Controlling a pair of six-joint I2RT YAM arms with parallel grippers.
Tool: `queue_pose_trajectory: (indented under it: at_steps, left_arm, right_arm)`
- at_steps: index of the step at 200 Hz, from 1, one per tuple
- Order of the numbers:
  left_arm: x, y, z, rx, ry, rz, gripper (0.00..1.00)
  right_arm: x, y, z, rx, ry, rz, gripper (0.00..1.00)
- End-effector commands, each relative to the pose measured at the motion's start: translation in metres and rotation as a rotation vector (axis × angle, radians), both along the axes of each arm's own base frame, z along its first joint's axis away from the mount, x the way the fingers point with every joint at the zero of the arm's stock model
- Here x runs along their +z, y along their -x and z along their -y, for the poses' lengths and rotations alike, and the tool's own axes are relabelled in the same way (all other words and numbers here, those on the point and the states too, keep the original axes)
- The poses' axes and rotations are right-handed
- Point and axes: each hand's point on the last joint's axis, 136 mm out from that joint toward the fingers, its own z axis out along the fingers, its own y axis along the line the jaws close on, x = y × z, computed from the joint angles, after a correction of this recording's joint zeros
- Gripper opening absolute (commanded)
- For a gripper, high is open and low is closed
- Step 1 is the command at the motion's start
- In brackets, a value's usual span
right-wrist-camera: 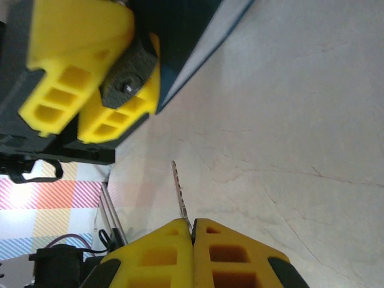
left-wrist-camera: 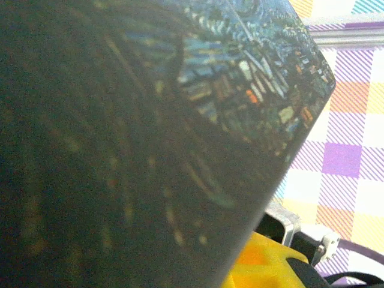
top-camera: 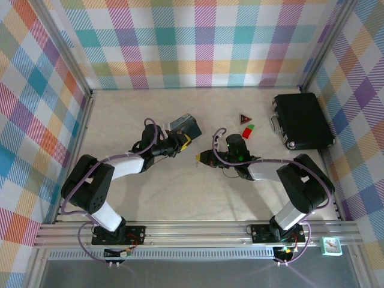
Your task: Unlock a padlock with a key
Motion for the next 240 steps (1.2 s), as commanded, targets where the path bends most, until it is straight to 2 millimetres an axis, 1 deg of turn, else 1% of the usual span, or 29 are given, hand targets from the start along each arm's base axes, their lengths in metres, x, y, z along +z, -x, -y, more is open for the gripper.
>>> queue_pose_trajectory:
  at_steps: [1, 24, 87, 126, 148, 203, 240]
  left_arm:
    - [0.022, -0.004, 0.006, -0.067, 0.048, 0.104, 0.00]
    - [0.019, -0.004, 0.007, -0.075, 0.044, 0.105, 0.00]
    - [0.022, -0.003, 0.005, -0.071, 0.038, 0.118, 0.00]
    - [0.020, -0.001, 0.003, -0.070, 0.023, 0.123, 0.00]
    - [0.017, -0.001, 0.002, -0.066, 0.014, 0.124, 0.00]
    - [0.019, -0.001, 0.003, -0.065, 0.020, 0.133, 0.00]
    - [0.015, -0.002, 0.003, -0.060, 0.015, 0.130, 0.00]
  right_arm:
    - [0.021, -0.011, -0.006, 0.009, -0.092, 0.040, 0.00]
    - [0.026, -0.015, -0.007, 0.006, -0.108, 0.055, 0.00]
    - [0.022, -0.021, -0.011, 0.003, -0.139, 0.044, 0.00]
    - [0.027, -0.027, -0.015, 0.003, -0.162, 0.053, 0.00]
    - [0.030, -0.026, -0.016, 0.011, -0.168, 0.058, 0.00]
    - [0.027, -0.025, -0.014, 0.008, -0.172, 0.050, 0.00]
    - [0.032, -0.021, -0.014, 0.019, -0.181, 0.051, 0.00]
